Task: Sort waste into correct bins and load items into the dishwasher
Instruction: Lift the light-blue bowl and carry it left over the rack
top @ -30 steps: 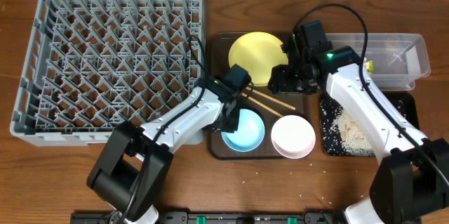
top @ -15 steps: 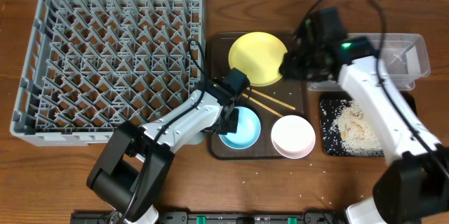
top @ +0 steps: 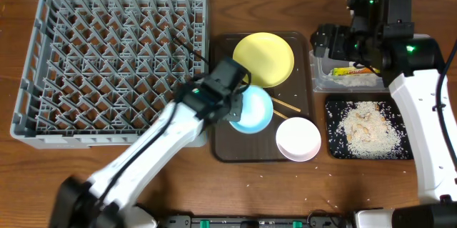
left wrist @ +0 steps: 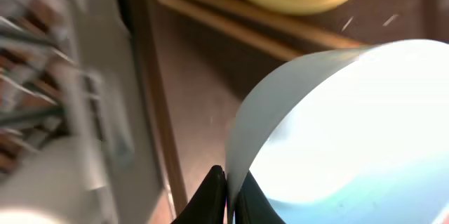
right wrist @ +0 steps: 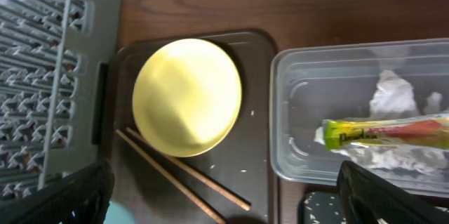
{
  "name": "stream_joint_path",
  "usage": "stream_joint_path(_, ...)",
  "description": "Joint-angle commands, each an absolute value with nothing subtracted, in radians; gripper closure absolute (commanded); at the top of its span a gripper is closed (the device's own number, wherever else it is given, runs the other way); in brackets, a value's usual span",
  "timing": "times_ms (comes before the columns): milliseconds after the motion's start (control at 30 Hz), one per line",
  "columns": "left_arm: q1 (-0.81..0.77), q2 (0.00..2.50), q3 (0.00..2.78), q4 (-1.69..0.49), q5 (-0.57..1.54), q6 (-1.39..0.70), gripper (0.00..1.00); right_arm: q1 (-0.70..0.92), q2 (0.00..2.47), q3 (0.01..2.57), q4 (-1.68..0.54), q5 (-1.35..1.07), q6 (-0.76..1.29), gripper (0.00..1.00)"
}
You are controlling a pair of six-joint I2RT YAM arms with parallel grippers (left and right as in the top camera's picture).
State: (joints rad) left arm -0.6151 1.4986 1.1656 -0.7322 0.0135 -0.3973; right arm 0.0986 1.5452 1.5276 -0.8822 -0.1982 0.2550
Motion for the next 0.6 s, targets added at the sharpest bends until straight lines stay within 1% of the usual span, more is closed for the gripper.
stream_joint_path(0, -0.610, 1.428, 1.183, -0.738, -0.073, -0.366, 0.93, 0.095, 1.546, 1.537, -0.883, -0.184, 0.250, 0.01)
stream_joint_path(100, -0.610, 1.407, 1.183, -0.739, -0.089, -0.351, 0.93, 0.101, 1.546, 1.537, -0.883, -0.184, 0.250, 0.01)
stream_joint_path(167, -0.610, 1.401, 1.183, -0.738, -0.154, -0.343, 0.93, 0.101, 1.546, 1.537, -0.884, -0.184, 0.250, 0.01)
stream_joint_path(300, -0.610, 1.394, 1.186, -0.706, -0.356, -0.313, 0.93, 0.096, 1.546, 1.537, -0.883, -0.184, 0.250, 0.01)
stream_joint_path(433, -0.591, 1.395, 1.186, -0.615, -0.588, -0.249, 0.93, 0.086, 1.546, 1.537, -0.884, -0.184, 0.250, 0.01)
stream_joint_path(567, -0.542, 1.397, 1.186, -0.498, -0.733, -0.179, 0.93, 0.087, 1.547, 1.537, -0.884, -0.184, 0.250, 0.01)
